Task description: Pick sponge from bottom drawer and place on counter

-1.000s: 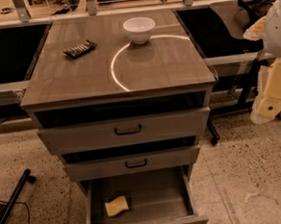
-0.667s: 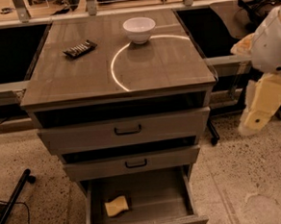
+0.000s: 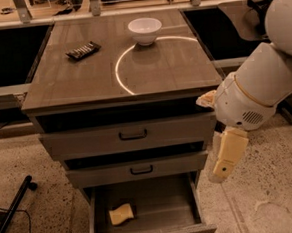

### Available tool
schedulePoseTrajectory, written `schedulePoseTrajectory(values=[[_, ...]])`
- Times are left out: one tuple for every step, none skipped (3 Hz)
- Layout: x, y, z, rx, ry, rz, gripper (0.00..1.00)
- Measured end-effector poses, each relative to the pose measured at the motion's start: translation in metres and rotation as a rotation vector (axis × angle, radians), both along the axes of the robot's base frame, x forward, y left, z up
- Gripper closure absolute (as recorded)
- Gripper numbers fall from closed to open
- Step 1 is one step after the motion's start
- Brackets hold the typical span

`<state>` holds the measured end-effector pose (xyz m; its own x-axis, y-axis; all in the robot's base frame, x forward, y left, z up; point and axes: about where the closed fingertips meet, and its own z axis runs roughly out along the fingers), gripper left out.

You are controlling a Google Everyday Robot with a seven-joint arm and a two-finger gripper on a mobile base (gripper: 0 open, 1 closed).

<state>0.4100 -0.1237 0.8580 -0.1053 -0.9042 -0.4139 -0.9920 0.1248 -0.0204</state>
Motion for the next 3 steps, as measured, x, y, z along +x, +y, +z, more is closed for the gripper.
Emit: schedulePoseTrajectory(values=[[0.000, 0.000, 0.000, -0.001, -0.001, 0.000, 0.00], [0.000, 0.006, -0.024, 0.035, 0.021, 0.009, 0.00], [-0.002, 0.018, -0.068, 0.090, 0.033, 0.018, 0.00]])
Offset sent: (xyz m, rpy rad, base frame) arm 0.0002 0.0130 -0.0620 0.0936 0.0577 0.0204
